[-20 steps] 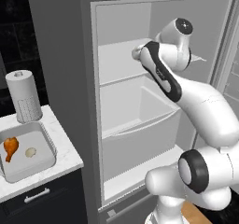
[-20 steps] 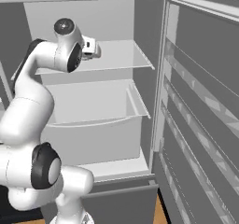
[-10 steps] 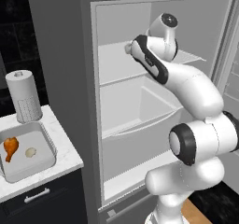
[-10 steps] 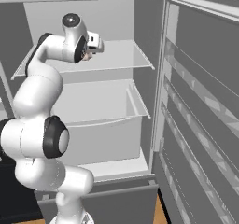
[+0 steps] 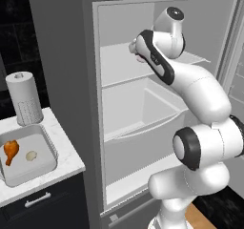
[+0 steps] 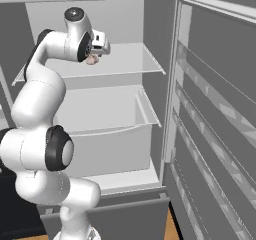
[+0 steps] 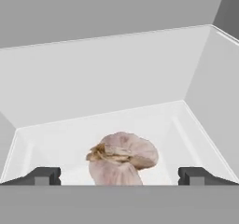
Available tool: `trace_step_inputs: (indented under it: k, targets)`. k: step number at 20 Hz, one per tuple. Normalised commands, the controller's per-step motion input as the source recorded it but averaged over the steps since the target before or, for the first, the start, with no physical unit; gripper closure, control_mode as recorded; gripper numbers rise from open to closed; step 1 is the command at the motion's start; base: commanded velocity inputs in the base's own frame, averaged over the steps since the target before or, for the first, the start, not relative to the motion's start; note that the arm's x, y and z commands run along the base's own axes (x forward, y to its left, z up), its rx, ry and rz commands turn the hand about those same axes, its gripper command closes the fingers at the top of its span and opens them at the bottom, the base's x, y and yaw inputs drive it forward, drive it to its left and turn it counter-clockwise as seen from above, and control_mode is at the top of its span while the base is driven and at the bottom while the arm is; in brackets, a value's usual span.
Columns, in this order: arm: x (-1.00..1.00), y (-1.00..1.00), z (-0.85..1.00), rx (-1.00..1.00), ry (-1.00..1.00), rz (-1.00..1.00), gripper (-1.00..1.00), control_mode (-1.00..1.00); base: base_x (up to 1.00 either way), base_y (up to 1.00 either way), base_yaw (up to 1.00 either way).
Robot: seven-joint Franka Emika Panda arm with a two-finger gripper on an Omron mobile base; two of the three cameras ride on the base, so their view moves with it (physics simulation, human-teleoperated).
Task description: Place one garlic and one chicken drumstick in each tupperware on the nearby counter, to pack two identical lunches.
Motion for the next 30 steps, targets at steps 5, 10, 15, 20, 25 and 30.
trace_step_inputs:
  k: [5, 10, 15, 20, 25, 30]
  targets:
    - [0.2, 0.0, -0.09, 0.0, 0.0, -0.02, -1.0, -1.0, 0.0, 0.0, 0.0]
    - [0.16, 0.0, -0.31, 0.0, 0.03, -0.02, -1.0, -1.0, 0.0, 0.0, 0.0]
    - [0.0, 0.0, -0.26, 0.0, 0.03, 0.0, -1.0, -1.0, 0.0, 0.0, 0.0]
    - [0.0, 0.0, -0.12, 0.0, 0.0, 0.0, -1.0, -1.0, 0.0, 0.0, 0.0]
    - [0.0, 0.01, 0.0, 0.0, 0.0, 0.0, -1.0, -1.0, 0.0, 0.0, 0.0]
    - [0.09, 0.11, 0.02, 0.0, 0.0, -0.03, -1.0, -1.0, 0.0, 0.0, 0.0]
